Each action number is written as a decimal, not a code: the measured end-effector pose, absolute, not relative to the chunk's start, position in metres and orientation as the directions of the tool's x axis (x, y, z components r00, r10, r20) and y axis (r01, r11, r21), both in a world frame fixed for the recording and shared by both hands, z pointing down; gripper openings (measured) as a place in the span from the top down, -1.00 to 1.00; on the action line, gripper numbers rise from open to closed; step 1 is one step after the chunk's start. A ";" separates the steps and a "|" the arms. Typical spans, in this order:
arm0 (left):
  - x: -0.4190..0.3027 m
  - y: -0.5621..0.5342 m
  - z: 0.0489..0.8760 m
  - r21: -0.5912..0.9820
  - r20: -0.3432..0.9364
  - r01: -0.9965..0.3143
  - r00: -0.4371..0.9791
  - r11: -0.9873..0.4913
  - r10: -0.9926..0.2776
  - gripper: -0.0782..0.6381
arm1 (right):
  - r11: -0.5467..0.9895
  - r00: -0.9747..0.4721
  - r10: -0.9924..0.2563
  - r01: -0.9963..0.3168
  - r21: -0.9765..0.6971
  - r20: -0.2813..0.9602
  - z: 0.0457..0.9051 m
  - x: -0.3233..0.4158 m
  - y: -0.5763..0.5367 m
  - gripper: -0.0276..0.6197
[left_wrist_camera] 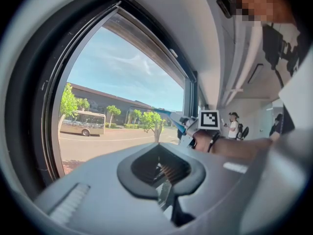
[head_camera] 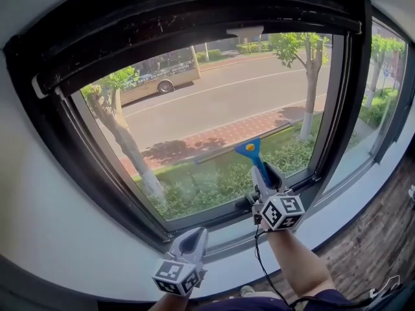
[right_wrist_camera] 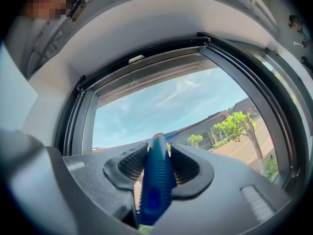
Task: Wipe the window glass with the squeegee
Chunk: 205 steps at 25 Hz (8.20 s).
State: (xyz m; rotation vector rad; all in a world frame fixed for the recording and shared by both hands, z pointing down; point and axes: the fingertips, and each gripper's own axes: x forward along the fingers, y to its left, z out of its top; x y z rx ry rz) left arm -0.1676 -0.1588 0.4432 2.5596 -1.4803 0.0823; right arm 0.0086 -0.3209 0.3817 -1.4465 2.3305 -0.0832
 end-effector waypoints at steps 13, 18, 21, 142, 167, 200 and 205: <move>-0.173 -0.165 0.456 0.148 0.151 -0.854 0.518 -0.499 -0.842 0.77 | 0.476 -0.417 -0.876 -0.823 -0.310 -0.241 0.429 0.005 -0.325 0.45; -0.173 -0.165 0.454 0.142 0.179 -0.861 0.508 -0.489 -0.843 0.77 | 0.475 -0.427 -0.880 -0.819 -0.323 -0.209 0.453 0.006 -0.324 0.45; -0.173 -0.165 0.457 0.132 0.183 -0.858 0.514 -0.497 -0.838 0.77 | 0.468 -0.432 -0.884 -0.817 -0.336 -0.181 0.472 0.006 -0.324 0.45; -0.243 -0.140 0.400 0.088 0.029 -0.918 0.390 -0.387 -0.920 0.77 | 0.627 -0.466 -0.699 -0.764 -0.153 -0.543 0.217 -0.200 -0.282 0.45; -0.245 -0.136 0.437 0.092 0.095 -0.918 0.393 -0.385 -0.915 0.77 | 0.604 -0.527 -0.779 -0.776 -0.182 -0.341 0.341 -0.203 -0.283 0.45; -0.241 -0.137 0.457 0.093 0.179 -0.921 0.389 -0.378 -0.904 0.77 | 0.583 -0.595 -0.804 -0.786 -0.206 -0.003 0.519 -0.211 -0.286 0.45; -0.246 -0.140 0.461 0.107 0.195 -0.922 0.387 -0.373 -0.901 0.77 | 0.584 -0.607 -0.793 -0.782 -0.218 0.049 0.548 -0.217 -0.289 0.45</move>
